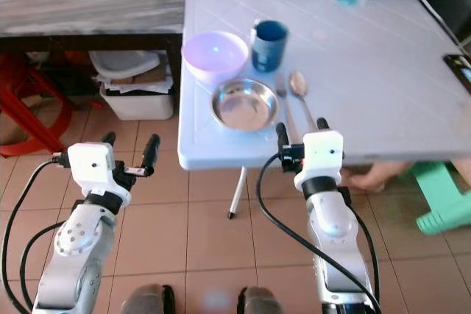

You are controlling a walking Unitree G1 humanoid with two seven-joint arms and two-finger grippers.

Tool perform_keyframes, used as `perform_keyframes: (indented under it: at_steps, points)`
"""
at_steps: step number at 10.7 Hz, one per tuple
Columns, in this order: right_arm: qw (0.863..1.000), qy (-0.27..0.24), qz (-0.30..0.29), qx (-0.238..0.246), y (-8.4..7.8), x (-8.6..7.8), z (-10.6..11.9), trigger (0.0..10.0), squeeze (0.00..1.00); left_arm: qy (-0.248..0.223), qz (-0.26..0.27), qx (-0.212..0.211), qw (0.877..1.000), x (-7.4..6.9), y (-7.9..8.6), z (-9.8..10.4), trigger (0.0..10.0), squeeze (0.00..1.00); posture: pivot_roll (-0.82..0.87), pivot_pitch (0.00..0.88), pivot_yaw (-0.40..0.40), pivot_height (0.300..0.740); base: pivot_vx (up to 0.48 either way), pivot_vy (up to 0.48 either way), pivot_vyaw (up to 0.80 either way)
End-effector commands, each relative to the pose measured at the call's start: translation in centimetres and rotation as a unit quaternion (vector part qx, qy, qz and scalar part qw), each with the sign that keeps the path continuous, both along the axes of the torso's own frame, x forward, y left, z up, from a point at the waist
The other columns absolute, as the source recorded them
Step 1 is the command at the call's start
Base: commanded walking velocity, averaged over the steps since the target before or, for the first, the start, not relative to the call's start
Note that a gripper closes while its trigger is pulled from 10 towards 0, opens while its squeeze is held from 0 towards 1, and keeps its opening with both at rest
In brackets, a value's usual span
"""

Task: Setting the table

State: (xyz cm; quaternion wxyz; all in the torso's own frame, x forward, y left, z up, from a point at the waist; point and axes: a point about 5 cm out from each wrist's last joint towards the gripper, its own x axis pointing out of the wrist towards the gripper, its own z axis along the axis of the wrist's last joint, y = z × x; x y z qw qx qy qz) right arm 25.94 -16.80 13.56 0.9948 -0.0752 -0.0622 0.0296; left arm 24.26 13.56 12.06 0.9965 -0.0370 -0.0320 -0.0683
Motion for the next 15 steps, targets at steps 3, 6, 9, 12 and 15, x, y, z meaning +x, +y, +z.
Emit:
perform_keyframes:
  at_steps: [3,6,9,12,15]
  points:
    - [1.000,-0.005,0.005,-0.008,0.1,0.0,0.3,10.0,0.00,-0.002,-0.001,0.000,1.000,-0.3,0.1,0.2,10.0,0.00,-0.02,0.162,-0.011,0.740,0.334,0.000,0.00]
    - [1.000,-0.007,0.000,-0.010,0.0,0.0,0.3,10.0,0.00,-0.003,0.010,0.001,1.000,-0.5,0.5,0.2,10.0,0.00,-0.02,0.166,0.001,0.740,0.225,0.000,0.00]
    - [1.000,-0.015,-0.002,-0.013,0.0,0.4,0.6,10.0,0.00,-0.002,0.011,0.002,1.000,-0.7,0.8,0.2,10.0,0.00,-0.01,0.174,0.006,0.740,0.000,0.000,0.00]
    - [0.999,0.005,-0.039,0.015,-1.5,0.6,0.1,10.0,0.27,0.006,0.007,0.009,1.000,-1.2,1.0,-0.1,10.0,0.00,-0.01,0.197,0.012,0.740,0.000,0.000,0.00]
    - [0.999,0.004,-0.029,0.041,-2.0,2.3,1.2,10.0,0.00,0.011,0.001,0.018,1.000,-1.8,1.3,0.1,10.0,0.00,0.01,0.225,0.024,0.740,0.000,0.000,0.00]
